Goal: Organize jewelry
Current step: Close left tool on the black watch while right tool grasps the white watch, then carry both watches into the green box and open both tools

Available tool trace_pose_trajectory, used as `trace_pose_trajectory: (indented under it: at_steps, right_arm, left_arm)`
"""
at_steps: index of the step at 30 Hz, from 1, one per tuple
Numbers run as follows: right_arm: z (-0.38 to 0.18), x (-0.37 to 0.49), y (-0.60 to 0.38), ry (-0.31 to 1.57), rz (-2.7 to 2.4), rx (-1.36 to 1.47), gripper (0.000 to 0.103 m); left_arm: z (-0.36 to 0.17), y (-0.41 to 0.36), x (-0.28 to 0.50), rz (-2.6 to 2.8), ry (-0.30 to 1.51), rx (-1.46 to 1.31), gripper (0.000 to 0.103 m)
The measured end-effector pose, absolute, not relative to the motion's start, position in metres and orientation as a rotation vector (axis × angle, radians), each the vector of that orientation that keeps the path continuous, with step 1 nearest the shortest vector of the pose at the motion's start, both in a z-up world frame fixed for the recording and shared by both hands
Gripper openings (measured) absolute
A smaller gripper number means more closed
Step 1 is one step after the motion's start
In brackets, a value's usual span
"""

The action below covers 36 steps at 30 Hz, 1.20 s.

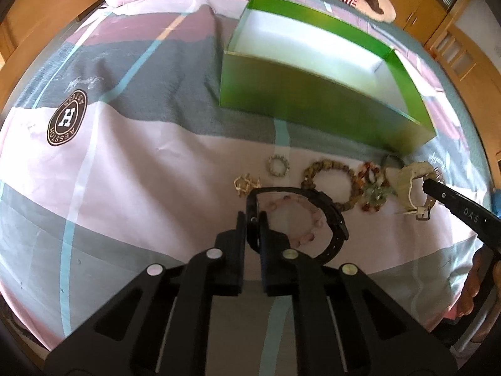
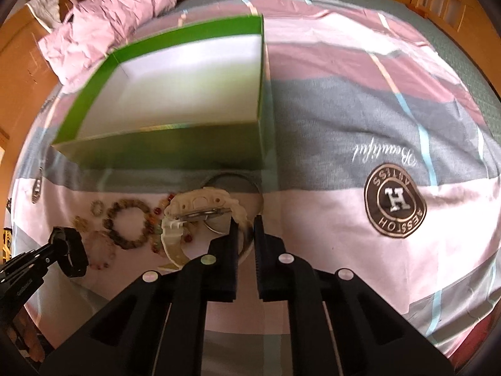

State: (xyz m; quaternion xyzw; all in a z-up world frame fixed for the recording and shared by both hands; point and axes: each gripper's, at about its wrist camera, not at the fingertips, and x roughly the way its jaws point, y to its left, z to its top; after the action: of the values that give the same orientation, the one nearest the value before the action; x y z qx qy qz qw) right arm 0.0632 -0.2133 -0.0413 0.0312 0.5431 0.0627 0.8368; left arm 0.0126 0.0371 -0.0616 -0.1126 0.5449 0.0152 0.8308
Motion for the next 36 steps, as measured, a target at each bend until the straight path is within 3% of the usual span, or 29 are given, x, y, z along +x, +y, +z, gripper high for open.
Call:
trace_pose_trajectory:
  at_steps: [8, 17, 25, 28, 29, 30, 36]
  right_arm:
    - [-0.023, 0.061, -0.205, 1.080, 0.194, 0.085, 0.009]
    - [0.023, 0.089, -0.200, 0.836, 0.280, 0.157, 0.009]
    - [-0.014, 0.144, -0.213, 0.905, 0.206, 0.214, 0.010]
    - [-0.027, 0.149, -0.215, 0.955, 0.195, 0.221, 0.025]
    - [-0.028, 0.149, -0.215, 0.965, 0.194, 0.228, 0.039]
    - [-0.024, 0.147, -0.216, 0.956, 0.188, 0.235, 0.050]
    - [0.005, 0.114, -0.220, 0.934, 0.241, 0.212, 0.051]
  left_arm:
    - [-0.055, 0.033, 0.015, 0.025, 1.134, -0.245, 0.008]
    - [0.012, 0.031, 0.064, 0.018, 0.917, -0.210, 0.008]
    - [-0.008, 0.020, 0.130, 0.014, 0.903, -0.195, 0.008]
    - [-0.019, 0.019, 0.141, 0.011, 0.933, -0.202, 0.016]
    - [-0.020, 0.020, 0.140, 0.020, 0.934, -0.202, 0.027]
    - [-0.019, 0.023, 0.136, 0.032, 0.933, -0.205, 0.032]
    - [-0.010, 0.034, 0.101, 0.022, 0.983, -0.261, 0.035]
